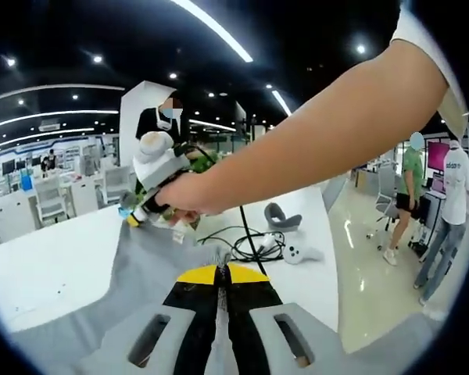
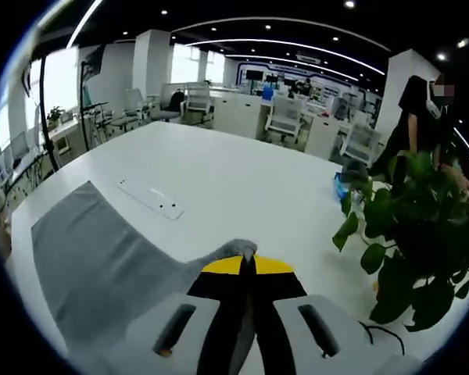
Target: Fold the towel on the table until its edges align and the towel forms a compact rectangular stack.
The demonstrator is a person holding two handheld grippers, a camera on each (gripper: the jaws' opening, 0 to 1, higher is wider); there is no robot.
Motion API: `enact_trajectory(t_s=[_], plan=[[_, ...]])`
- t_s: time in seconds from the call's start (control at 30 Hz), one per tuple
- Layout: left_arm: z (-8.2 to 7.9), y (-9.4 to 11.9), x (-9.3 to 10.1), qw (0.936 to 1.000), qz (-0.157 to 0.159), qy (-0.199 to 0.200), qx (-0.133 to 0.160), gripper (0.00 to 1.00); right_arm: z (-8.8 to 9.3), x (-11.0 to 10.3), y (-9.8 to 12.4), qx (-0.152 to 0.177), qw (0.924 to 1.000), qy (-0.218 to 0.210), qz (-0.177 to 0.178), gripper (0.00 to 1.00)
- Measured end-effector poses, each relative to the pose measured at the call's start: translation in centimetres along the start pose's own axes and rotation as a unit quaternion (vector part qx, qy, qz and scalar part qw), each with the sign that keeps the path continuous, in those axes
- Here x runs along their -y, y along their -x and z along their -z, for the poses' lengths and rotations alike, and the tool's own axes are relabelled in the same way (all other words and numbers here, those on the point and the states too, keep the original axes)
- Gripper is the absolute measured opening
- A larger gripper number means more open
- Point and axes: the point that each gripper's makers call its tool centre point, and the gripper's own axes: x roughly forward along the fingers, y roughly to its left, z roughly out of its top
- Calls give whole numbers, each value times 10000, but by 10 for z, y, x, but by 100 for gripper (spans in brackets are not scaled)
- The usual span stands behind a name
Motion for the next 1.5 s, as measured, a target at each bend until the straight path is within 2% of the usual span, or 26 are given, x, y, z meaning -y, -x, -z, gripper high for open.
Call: enact_trajectory(t_s=[0.23, 0.4, 0.5, 0.6, 0.73, 0.87, 1.07, 1.23, 1.37, 1.5], plan=[[-5, 28, -13, 9998, -178, 5, 104, 2, -22, -12, 0, 58, 9998, -207, -1, 0], [-12, 46, -23, 9993, -293, 31, 244, 2, -43, -33, 8, 162, 9997, -170, -27, 0], [-17, 59, -30, 9987, -389, 38, 342, 2, -50, -41, 7, 203, 9995, -218, -49, 0], [-20, 71, -35, 9981, -465, 32, 402, 2, -64, -51, 5, 268, 9993, -236, -75, 0], [-23, 91, -46, 9969, -597, 87, 511, 2, -78, -71, 12, 324, 9988, -351, -103, 0], [-22, 111, -57, 9957, -709, 125, 587, 2, -90, -86, 12, 378, 9982, -442, -122, 0], [-18, 143, -75, 9932, -931, 204, 666, 2, -104, -111, 8, 390, 9985, -334, -165, 0], [-13, 166, -88, 9906, -1134, 250, 726, 3, -122, -135, -2, 452, 9979, -367, -268, 0], [-7, 184, -107, 9870, -1350, 364, 795, 3, -135, -156, -7, 486, 9981, -211, -330, 0], [-2, 202, -118, 9837, -1531, 451, 829, 3, -144, -174, -13, 508, 9978, -173, -400, 0]])
